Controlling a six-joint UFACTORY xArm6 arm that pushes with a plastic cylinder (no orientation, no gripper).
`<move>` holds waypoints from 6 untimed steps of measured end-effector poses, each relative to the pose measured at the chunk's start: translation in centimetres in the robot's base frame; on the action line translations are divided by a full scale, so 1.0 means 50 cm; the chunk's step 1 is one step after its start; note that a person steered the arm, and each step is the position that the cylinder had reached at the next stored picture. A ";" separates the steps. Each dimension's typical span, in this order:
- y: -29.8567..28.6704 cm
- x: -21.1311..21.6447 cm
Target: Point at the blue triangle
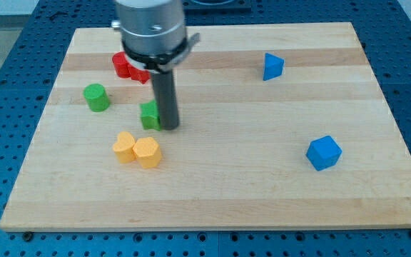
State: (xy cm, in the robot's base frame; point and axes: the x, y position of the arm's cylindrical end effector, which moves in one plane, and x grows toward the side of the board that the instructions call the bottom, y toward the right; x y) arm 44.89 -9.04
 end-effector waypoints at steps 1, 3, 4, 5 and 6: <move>-0.055 -0.021; -0.162 -0.038; -0.126 -0.038; -0.007 -0.038; 0.081 -0.059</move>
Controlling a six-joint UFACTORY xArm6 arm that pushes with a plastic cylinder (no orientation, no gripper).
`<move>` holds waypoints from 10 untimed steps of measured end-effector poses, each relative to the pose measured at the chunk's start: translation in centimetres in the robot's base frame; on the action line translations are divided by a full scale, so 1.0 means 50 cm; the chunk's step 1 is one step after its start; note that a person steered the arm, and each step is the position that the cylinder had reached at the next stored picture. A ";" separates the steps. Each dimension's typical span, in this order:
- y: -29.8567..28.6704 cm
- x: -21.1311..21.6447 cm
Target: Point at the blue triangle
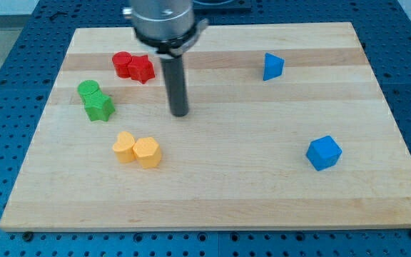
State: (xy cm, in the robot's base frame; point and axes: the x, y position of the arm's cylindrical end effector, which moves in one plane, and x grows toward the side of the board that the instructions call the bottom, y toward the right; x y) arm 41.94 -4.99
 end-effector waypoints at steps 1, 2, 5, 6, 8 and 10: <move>0.005 -0.090; 0.007 -0.190; 0.296 -0.324; 0.382 -0.303; 0.380 -0.249; 0.308 -0.228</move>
